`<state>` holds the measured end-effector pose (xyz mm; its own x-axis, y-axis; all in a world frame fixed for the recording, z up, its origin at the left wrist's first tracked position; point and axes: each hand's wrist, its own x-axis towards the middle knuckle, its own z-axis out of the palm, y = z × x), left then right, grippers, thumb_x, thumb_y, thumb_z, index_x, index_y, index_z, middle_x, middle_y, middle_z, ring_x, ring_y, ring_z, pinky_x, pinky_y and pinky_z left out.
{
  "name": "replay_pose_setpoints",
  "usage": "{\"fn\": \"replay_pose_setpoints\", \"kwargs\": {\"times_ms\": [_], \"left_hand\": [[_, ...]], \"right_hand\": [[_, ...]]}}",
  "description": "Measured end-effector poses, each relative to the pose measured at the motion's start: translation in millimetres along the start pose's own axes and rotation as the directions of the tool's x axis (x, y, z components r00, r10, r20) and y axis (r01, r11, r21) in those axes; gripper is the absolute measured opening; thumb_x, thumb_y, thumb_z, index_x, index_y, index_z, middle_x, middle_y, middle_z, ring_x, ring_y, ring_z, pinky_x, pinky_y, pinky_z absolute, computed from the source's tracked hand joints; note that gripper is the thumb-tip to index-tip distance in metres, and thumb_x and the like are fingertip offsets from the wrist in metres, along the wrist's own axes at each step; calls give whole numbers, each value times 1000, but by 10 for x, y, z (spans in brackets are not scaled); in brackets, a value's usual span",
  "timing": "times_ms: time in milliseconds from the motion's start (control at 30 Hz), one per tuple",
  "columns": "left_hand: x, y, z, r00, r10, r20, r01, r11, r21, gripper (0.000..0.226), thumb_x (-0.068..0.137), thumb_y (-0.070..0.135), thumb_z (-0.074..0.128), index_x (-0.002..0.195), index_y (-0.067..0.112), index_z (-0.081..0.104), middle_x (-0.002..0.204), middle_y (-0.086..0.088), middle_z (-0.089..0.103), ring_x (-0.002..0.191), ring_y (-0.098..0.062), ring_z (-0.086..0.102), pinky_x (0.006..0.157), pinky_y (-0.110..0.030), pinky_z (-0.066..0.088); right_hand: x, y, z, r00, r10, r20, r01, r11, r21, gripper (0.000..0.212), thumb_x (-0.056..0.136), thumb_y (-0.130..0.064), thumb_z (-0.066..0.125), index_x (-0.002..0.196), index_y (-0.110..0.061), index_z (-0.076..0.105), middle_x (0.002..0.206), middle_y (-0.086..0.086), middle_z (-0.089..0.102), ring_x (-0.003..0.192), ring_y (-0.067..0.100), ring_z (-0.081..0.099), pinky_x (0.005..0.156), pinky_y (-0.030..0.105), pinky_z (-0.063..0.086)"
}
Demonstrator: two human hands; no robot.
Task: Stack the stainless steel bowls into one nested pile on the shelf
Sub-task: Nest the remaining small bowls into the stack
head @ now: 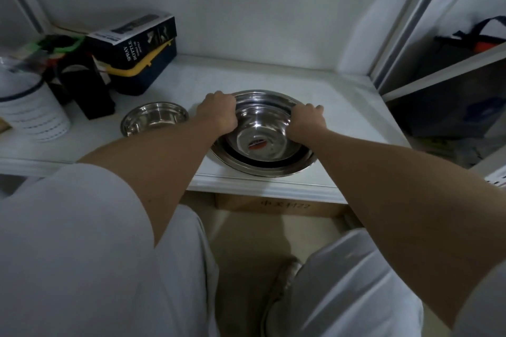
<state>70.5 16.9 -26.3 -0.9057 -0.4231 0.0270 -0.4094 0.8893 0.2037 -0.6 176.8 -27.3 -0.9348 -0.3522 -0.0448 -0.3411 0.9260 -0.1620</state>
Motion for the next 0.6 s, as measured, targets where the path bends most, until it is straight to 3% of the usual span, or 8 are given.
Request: {"fn": "replay_pose_setpoints", "kwargs": {"times_ms": [100, 200, 333, 467, 533, 600], "left_hand": [[25, -139, -75, 998, -20, -57, 18, 999, -36, 27, 85, 19, 60, 106, 3, 64, 113, -16, 56, 99, -32, 60, 72, -36, 48], [23, -435, -184, 990, -118, -80, 111, 990, -86, 37, 90, 26, 54, 121, 6, 60, 126, -15, 53, 112, -33, 57, 85, -39, 48], [-84, -962, -278, 953, -294, -68, 298, 954, 46, 41, 95, 24, 46, 133, 8, 47, 139, -18, 42, 127, -36, 43, 99, -44, 39], [-204, -1465, -256, 882, -471, -10, 471, 882, 26, 53, 93, 24, 46, 143, 11, 37, 145, -19, 36, 130, -39, 38, 103, -45, 37], [-244, -1669, -194, 872, -488, 47, 490, 870, -52, 62, 92, 27, 46, 149, 12, 29, 144, -21, 40, 127, -40, 45, 102, -45, 42], [-271, -1789, -148, 887, -458, 67, 462, 882, -91, 53, 92, 22, 46, 143, 9, 38, 136, -23, 50, 120, -41, 53, 96, -47, 48]], "right_hand": [[17, -107, -83, 999, -12, -51, 12, 1000, -2, 41, 90, -13, 52, 130, -5, 49, 129, 16, 47, 124, 33, 39, 97, 41, 42], [74, -443, -120, 992, -96, -80, 99, 994, 36, 40, 89, -12, 51, 128, -6, 51, 129, 16, 49, 124, 34, 40, 99, 43, 41], [87, -1165, 5, 951, -302, -67, 308, 946, 101, 40, 85, -15, 48, 123, -6, 56, 127, 17, 54, 120, 36, 46, 97, 38, 38], [-15, -1831, 196, 910, -412, 33, 393, 887, 243, 43, 89, -15, 49, 131, -5, 51, 134, 18, 50, 124, 34, 48, 102, 37, 42], [-38, -2028, 320, 901, -419, 110, 384, 890, 246, 42, 91, -16, 48, 130, -2, 50, 133, 20, 51, 120, 35, 52, 95, 35, 44], [-32, -2128, 428, 901, -395, 177, 354, 908, 225, 42, 92, -18, 47, 130, 0, 47, 131, 21, 52, 119, 35, 53, 91, 35, 44]]}}
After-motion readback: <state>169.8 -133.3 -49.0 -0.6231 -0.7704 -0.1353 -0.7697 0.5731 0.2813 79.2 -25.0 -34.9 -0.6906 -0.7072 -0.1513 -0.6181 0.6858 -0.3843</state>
